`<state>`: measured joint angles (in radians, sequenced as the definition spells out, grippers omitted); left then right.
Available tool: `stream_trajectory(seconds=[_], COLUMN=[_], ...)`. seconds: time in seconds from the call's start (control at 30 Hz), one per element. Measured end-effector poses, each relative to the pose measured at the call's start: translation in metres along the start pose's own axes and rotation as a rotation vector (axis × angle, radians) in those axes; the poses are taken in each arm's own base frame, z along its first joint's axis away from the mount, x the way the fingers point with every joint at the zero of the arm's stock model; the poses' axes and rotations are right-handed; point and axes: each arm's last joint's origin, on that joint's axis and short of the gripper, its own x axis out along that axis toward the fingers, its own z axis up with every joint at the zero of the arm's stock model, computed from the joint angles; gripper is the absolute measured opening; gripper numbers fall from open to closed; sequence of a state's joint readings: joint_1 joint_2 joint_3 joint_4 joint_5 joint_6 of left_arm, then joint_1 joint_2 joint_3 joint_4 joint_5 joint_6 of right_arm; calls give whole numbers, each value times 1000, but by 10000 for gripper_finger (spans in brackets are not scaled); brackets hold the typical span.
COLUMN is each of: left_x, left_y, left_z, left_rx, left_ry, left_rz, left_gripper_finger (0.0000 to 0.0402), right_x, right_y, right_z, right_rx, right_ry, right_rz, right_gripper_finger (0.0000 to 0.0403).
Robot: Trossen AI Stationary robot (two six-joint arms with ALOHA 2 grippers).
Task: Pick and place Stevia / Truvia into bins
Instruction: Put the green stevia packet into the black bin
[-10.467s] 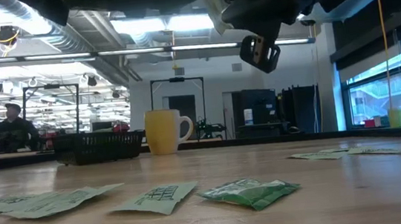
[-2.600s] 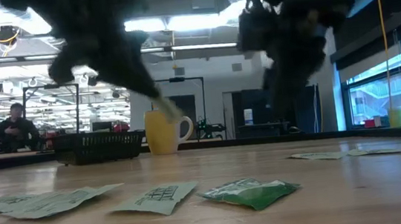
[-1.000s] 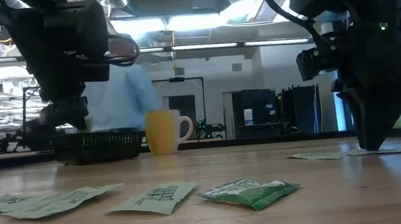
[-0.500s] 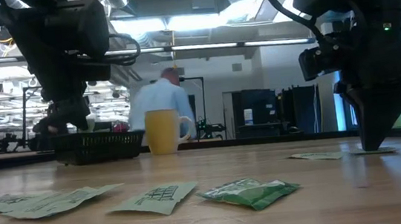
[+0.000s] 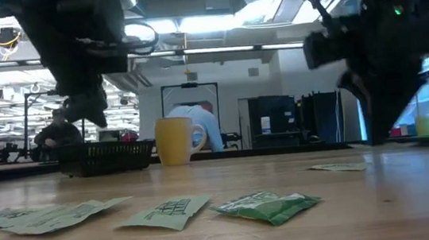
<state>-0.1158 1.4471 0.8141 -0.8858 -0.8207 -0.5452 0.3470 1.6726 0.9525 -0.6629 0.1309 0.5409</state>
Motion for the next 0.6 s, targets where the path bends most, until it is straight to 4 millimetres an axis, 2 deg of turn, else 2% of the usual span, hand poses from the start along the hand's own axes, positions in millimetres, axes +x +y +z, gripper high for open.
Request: stream_trajectory(seconds=[0.2, 0.37, 0.47, 0.6], left_x=[-5, -7, -10, -20], left_y=[2, 1, -4, -18], left_z=[8, 11, 15, 23], left_rx=[50, 50, 56, 178], left_ry=[-21, -29, -76, -186], left_rz=[-7, -19, -52, -159], left_gripper_finger=[90, 89, 89, 89], right_x=[-19, -31, -34, -35], right_y=[12, 15, 14, 13], right_z=[26, 38, 46, 53], right_rx=[-108, -169, -195, -216], right_ry=[-144, -202, -254, -308], right_rz=[73, 85, 95, 116], right_gripper_finger=[2, 2, 2, 2])
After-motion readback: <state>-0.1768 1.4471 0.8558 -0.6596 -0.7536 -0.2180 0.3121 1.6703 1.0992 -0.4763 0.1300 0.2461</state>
